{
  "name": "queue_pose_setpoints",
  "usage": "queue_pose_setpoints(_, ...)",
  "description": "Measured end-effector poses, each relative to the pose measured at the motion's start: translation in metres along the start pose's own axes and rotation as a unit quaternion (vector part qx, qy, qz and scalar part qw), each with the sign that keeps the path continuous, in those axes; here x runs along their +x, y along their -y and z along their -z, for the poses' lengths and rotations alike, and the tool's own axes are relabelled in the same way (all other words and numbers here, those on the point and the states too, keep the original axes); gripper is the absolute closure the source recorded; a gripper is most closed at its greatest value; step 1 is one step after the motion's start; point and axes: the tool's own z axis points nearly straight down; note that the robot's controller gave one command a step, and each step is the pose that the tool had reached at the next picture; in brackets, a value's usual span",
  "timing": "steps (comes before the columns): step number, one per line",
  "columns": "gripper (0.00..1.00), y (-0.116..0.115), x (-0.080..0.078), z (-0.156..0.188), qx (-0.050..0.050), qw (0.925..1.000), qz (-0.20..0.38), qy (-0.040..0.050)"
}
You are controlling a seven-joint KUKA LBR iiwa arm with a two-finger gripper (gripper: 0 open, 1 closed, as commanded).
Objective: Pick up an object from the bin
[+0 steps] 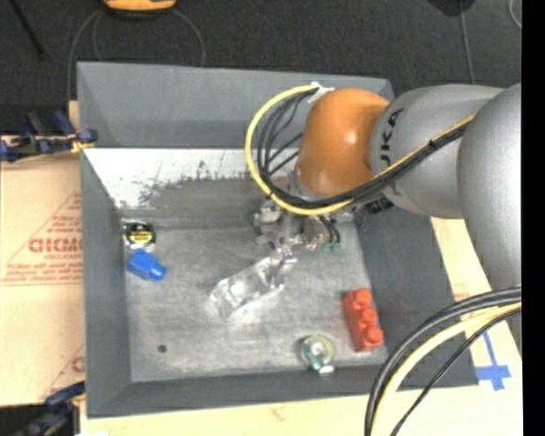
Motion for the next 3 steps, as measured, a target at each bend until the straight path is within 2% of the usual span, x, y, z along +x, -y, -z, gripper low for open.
queue_pose_setpoints(1,0.0,0.0011,0.0002,-0.0004,0.002,0.9997,-0.022,-0.0004)
queue_pose_setpoints(2,0.0,-0.0037,0.0003,-0.0015,0.0,0.9999,-0.014,0.0002)
queue_pose_setpoints(3,0.0,-0.0061,0.0025,-0.0024,0.0,0.9998,-0.021,-0.0057)
